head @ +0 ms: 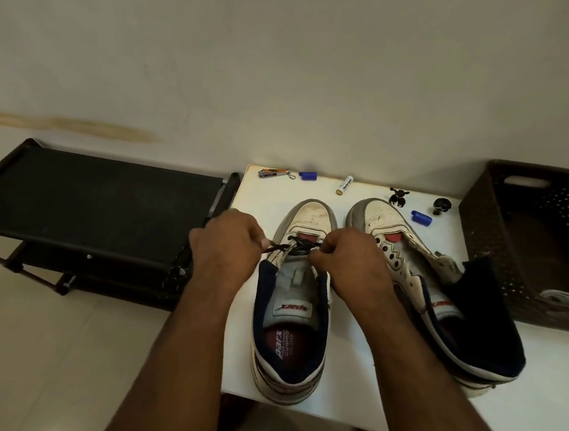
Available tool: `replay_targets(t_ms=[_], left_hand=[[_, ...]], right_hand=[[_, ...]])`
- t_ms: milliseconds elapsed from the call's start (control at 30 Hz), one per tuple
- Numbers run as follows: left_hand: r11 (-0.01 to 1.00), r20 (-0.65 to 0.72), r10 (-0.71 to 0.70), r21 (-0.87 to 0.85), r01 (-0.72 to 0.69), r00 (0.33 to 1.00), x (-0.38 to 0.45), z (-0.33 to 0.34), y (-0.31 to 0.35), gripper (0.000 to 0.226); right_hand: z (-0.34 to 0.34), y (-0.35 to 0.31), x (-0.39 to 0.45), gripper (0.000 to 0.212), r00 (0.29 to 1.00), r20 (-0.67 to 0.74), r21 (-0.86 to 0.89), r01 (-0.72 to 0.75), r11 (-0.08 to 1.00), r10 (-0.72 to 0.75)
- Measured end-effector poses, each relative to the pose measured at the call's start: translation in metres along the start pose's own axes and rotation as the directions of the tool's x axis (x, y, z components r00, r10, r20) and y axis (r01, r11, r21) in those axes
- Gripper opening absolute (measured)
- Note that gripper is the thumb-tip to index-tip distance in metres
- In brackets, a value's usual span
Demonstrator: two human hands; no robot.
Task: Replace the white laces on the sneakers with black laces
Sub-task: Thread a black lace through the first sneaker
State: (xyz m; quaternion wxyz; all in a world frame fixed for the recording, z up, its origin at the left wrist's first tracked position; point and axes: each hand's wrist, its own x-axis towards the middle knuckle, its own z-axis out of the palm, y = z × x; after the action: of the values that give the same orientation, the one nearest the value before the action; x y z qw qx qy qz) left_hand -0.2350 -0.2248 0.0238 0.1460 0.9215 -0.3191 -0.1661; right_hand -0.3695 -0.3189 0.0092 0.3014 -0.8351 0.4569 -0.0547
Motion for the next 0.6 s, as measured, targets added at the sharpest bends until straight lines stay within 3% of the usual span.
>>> replay_targets(t_ms=[67, 133, 233, 300, 400, 467, 500, 533, 600], left_hand=[[0.990, -0.109, -0.050, -0.137, 0.034, 0.993, -0.005, -0.005, -0.009, 0.010], [0.962, -0.057, -0.100, -0.259, 0.082, 0.993, -0.007, -0.006, -0.012, 0.008], [0.911, 0.205, -0.199, -0.322, 0.258, 0.958, -0.010, -0.008, -0.008, 0.012], [0.855, 0.421, -0.258, -0.319, 0.408, 0.870, -0.014, -0.006, -0.008, 0.022], [0.866, 0.569, -0.242, -0.239, 0.439, 0.786, -0.012, 0.003, -0.013, 0.038], [0.888, 0.484, -0.181, -0.294, 0.354, 0.856, -0.005, 0.011, -0.017, 0.037], [0.856, 0.383, -0.143, -0.416, 0.309, 0.913, 0.001, 0.015, -0.018, 0.036], [0.775, 0.256, -0.112, -0.583, 0.246, 0.960, 0.004, 0.015, -0.017, 0.035], [0.444, 0.079, -0.098, -0.889, 0.115, 0.992, 0.008, 0.004, -0.013, 0.037]], right_hand=[[0.001, 0.000, 0.002, 0.018, 1.000, 0.005, 0.002, 0.010, 1.000, -0.010], [0.002, 0.000, 0.003, 0.019, 1.000, 0.009, -0.004, 0.018, 1.000, -0.018], [0.003, 0.001, 0.004, 0.017, 1.000, 0.006, 0.005, 0.009, 1.000, -0.009], [0.004, 0.003, 0.004, 0.015, 1.000, -0.006, 0.019, 0.014, 1.000, -0.014], [0.004, 0.003, 0.003, 0.013, 0.999, -0.010, 0.045, 0.035, 0.998, -0.034], [0.004, 0.003, 0.004, 0.012, 0.999, 0.000, 0.054, 0.042, 0.998, -0.042], [0.004, 0.004, 0.005, 0.012, 0.999, 0.004, 0.061, 0.041, 0.997, -0.041], [0.004, 0.005, 0.006, 0.012, 0.999, 0.010, 0.073, 0.038, 0.997, -0.039], [0.004, 0.010, 0.008, 0.011, 0.999, 0.011, 0.099, 0.036, 0.994, -0.037]])
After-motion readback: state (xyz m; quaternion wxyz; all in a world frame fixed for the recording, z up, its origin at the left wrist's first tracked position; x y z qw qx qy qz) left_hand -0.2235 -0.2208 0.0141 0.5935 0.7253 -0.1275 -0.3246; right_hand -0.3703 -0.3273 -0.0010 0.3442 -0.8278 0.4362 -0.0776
